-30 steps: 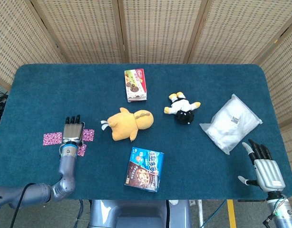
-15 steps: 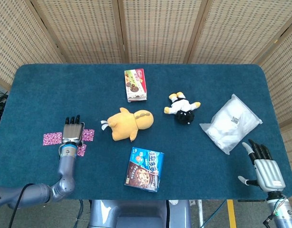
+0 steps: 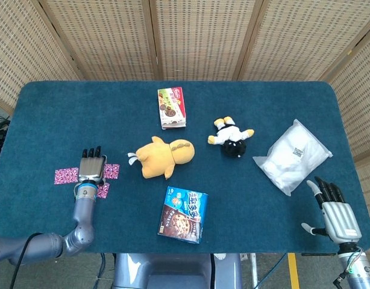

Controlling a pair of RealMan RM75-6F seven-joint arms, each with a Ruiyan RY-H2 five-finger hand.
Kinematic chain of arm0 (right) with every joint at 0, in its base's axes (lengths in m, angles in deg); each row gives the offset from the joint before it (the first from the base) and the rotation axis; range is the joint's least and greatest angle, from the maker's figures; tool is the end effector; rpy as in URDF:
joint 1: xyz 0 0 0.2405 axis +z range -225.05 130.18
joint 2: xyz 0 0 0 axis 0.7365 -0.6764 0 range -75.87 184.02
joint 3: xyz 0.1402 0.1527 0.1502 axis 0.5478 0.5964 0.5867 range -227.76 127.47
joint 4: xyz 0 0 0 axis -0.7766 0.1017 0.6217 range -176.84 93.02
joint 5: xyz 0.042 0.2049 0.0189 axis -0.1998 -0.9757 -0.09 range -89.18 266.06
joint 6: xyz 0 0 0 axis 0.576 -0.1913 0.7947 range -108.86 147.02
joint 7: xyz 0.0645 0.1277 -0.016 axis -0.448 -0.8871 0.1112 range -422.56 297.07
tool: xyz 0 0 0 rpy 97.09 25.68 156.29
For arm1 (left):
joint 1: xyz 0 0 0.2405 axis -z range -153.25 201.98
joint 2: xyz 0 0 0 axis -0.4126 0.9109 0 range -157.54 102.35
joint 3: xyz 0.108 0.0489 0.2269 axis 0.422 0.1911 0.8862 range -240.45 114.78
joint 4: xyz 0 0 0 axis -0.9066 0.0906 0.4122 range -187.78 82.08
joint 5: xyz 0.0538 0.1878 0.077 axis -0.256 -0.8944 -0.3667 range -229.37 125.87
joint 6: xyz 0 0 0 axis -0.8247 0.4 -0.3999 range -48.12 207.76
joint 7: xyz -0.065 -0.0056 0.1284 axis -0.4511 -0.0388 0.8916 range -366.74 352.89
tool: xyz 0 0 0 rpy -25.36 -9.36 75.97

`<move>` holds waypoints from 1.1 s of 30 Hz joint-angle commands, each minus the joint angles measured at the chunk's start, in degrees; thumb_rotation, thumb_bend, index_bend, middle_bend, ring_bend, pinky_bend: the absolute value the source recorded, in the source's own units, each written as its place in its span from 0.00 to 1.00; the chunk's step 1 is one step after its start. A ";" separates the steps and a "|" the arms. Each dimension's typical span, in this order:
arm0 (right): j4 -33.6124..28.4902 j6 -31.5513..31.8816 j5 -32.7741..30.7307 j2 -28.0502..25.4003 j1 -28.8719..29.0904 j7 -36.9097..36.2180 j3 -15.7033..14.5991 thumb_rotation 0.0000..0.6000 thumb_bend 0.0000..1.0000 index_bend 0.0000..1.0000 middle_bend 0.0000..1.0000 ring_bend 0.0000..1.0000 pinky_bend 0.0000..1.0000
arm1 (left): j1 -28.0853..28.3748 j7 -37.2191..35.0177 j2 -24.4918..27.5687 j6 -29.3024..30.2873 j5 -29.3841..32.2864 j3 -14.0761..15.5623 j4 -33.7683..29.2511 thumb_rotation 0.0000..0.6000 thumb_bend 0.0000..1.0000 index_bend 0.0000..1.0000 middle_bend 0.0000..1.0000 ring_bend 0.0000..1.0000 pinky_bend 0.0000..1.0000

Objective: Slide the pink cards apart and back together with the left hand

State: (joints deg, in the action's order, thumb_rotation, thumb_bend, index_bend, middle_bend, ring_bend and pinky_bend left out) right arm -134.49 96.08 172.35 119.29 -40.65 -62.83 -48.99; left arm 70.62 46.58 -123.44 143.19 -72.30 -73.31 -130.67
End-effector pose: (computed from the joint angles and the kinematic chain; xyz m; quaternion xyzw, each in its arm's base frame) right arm -0.3172 -0.1831 0.1316 0.6173 -0.4412 0.3480 0.5506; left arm -0.2168 0.3545 -0.0330 -0.6729 -0.4396 -0.1163 0.5835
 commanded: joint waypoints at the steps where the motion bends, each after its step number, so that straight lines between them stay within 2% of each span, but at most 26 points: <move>1: 0.00 0.06 0.04 0.00 -0.03 0.00 -0.02 1.00 0.00 0.00 0.00 0.00 0.00 | -0.10 -0.13 0.08 -0.03 -0.06 0.02 -0.11 1.00 0.33 0.53 0.00 0.00 0.00; 18: -0.09 0.02 0.01 -0.07 -0.04 0.08 -0.04 1.00 0.00 0.00 0.00 0.00 0.00 | -0.69 -1.50 2.12 0.40 -1.09 -0.37 -2.29 1.00 0.33 0.54 0.00 0.00 0.00; 33: -0.58 0.09 -0.04 -0.46 -0.15 0.00 -0.07 1.00 0.00 0.00 0.00 0.00 0.00 | -2.53 -2.99 7.81 1.94 -1.28 -0.02 -6.85 1.00 0.33 0.54 0.00 0.00 0.00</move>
State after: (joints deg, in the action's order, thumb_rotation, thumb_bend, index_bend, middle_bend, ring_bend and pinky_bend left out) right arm -135.06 96.18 172.30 118.84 -40.79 -62.84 -49.05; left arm 68.54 44.02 -116.26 145.04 -73.64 -73.50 -137.13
